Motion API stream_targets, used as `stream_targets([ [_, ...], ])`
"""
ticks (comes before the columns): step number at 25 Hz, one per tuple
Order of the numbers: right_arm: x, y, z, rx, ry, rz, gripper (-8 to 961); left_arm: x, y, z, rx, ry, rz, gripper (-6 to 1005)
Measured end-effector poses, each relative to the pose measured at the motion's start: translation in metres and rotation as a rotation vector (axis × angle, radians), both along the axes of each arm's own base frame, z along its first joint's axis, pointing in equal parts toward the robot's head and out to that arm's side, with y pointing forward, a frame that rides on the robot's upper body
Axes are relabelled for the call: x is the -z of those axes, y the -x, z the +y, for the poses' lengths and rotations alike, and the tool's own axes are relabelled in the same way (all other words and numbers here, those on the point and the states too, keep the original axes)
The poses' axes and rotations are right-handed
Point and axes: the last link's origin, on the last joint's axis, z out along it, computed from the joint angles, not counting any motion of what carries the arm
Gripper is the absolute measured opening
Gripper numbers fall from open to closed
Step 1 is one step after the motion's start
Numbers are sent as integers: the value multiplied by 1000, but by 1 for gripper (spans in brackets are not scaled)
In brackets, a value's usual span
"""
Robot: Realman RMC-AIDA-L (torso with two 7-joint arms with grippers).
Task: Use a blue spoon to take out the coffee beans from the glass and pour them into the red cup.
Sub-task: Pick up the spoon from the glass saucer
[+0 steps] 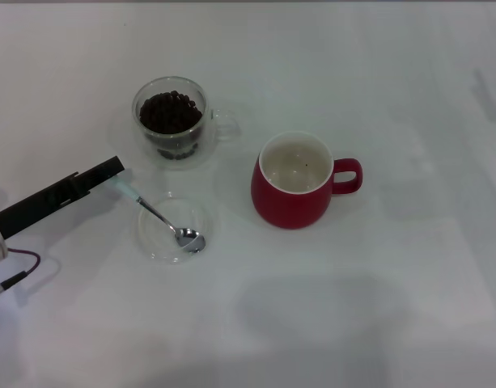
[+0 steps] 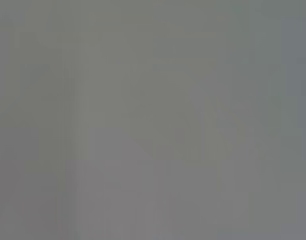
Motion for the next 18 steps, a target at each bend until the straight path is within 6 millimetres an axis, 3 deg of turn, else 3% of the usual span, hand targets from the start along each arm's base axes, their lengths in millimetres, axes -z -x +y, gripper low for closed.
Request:
stream_targets([
  [5, 0, 0, 0, 0, 0, 0, 859, 1, -1, 0, -4, -2, -6, 359],
  [18, 0, 1, 1, -3, 0, 0, 859, 5, -2, -3, -68, 8, -74, 361],
])
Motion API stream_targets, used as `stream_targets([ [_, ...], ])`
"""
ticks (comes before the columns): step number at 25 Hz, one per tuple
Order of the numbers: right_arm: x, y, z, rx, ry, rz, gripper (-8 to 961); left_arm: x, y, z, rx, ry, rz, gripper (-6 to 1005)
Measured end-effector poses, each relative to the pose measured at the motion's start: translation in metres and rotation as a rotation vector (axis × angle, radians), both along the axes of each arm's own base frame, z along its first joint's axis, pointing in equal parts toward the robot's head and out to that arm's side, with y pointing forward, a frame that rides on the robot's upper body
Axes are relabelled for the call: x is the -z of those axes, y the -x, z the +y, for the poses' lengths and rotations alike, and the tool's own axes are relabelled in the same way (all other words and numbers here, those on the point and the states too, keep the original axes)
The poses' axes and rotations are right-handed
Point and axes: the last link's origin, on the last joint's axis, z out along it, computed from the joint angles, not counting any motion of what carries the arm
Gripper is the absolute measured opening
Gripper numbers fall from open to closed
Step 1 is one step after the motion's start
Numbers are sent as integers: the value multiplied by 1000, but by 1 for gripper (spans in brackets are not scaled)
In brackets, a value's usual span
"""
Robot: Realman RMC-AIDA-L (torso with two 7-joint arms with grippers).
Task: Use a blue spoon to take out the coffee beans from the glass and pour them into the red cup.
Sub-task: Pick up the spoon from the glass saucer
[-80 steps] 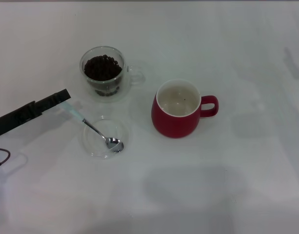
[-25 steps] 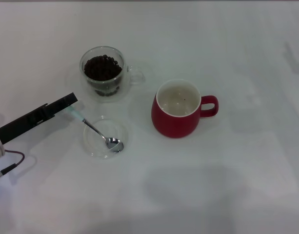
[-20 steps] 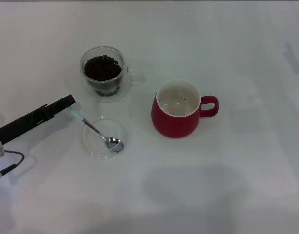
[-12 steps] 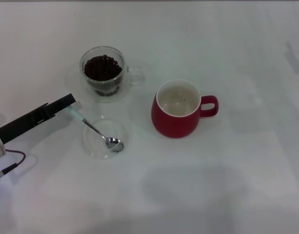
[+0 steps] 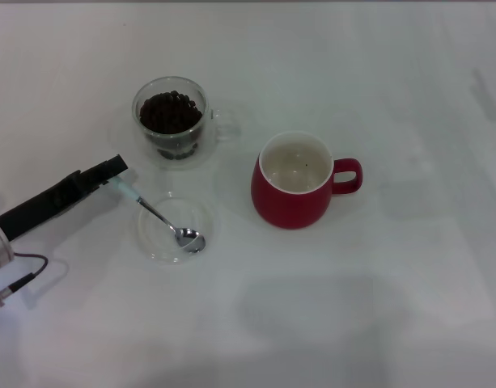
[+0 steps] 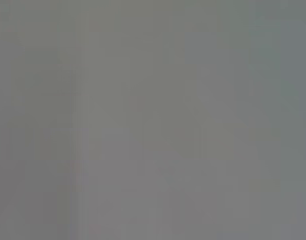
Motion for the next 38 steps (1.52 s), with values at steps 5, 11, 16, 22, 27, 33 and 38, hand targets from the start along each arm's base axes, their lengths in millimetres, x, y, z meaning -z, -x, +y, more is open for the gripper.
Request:
stream_targets([
  [5, -1, -1, -1, -1, -3, -1, 859, 2, 1, -4, -29, 2, -30, 361],
  [11, -2, -2, -2, 1, -4, -3, 859, 4, 0, -4, -53, 4, -50, 362],
  [16, -2, -2, -3, 1, -5, -3, 859, 7, -2, -5, -60, 11, -69, 362],
  [22, -2, -3, -4, 4, -4, -6, 859, 8, 1, -10, -83, 14, -86, 278],
  [27, -2, -4, -4, 7, -4, -7, 859, 5, 5, -13, -105, -15, -100, 194],
  [33, -2, -4, -4, 7, -5, -7, 859, 3, 5, -12, -100, -23, -104, 147],
  [38, -2, -3, -4, 6, -5, -6, 859, -1, 2, -11, -76, -26, -110, 140],
])
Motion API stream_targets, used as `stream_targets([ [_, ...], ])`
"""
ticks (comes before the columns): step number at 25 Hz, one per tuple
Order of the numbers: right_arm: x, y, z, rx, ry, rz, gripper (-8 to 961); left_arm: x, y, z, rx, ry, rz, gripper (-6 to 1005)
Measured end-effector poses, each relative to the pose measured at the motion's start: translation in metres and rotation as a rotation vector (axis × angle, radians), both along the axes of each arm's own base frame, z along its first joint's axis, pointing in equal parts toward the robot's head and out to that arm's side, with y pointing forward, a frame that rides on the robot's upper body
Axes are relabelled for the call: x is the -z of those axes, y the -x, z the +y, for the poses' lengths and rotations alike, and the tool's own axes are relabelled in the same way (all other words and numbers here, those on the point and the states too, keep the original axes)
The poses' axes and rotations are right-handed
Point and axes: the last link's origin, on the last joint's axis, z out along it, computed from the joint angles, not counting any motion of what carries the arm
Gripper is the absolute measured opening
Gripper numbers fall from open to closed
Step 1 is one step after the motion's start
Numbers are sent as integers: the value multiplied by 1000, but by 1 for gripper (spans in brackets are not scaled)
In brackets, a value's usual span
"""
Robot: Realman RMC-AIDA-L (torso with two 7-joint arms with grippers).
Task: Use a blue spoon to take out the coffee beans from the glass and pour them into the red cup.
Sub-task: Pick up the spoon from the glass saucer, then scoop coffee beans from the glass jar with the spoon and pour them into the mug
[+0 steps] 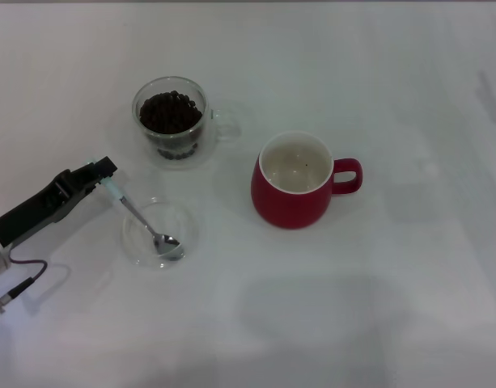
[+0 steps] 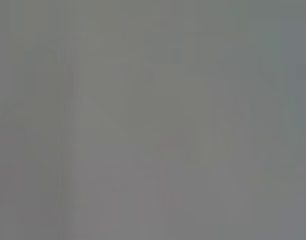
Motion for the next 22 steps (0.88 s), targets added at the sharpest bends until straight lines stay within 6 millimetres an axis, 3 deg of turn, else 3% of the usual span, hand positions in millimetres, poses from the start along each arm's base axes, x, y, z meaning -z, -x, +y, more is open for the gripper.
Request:
stream_targets([
  [10, 0, 2, 1, -7, -2, 3, 859, -18, -1, 2, 55, -106, -10, 136],
  [16, -1, 3, -1, -19, -12, 5, 859, -42, -2, 7, 108, -172, -23, 136],
  [22, -1, 4, -3, -26, -19, 7, 858, -79, -31, 35, 302, -345, -34, 136],
])
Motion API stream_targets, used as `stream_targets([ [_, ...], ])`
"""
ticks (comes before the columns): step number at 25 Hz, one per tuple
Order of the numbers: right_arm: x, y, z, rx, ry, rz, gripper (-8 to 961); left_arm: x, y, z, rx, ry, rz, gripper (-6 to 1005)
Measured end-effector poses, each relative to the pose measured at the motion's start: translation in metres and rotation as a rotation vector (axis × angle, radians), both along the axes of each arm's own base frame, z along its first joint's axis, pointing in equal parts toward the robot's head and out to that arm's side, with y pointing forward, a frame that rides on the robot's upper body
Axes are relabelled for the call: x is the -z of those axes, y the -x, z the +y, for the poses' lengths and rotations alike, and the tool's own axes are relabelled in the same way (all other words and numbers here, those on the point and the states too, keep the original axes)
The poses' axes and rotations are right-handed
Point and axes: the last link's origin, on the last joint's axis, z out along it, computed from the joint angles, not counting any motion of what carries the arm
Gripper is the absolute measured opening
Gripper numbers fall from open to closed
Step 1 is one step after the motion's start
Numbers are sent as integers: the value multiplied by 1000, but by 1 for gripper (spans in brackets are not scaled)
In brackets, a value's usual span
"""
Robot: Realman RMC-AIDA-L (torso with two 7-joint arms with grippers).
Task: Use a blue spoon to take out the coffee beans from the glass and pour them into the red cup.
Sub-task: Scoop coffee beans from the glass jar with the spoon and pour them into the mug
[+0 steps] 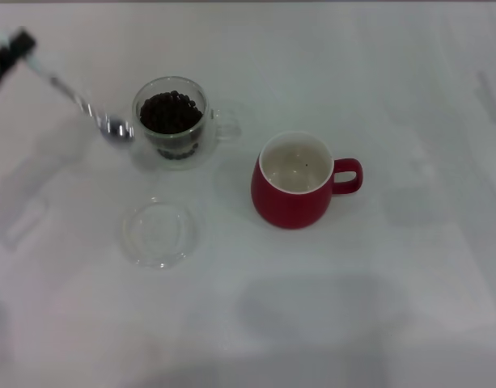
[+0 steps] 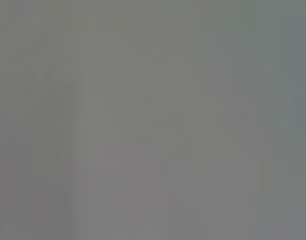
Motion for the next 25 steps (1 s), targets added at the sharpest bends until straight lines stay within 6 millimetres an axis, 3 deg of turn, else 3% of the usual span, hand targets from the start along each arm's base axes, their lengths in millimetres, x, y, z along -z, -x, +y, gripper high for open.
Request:
stream_targets([
  [5, 1, 1, 0, -6, 6, 9, 858, -19, -22, 38, 133, -122, 196, 136],
  [9, 1, 1, -2, -10, 8, 22, 858, -18, -30, 53, 163, -160, 278, 135],
  [10, 1, 1, -3, -11, 8, 25, 858, -13, -38, 63, 186, -171, 335, 135],
  [16, 2, 0, -5, -10, 8, 31, 858, 12, -59, 81, 224, -150, 403, 135],
  [25, 1, -2, -8, -1, 7, 32, 858, 39, -66, 89, 219, -82, 491, 135],
])
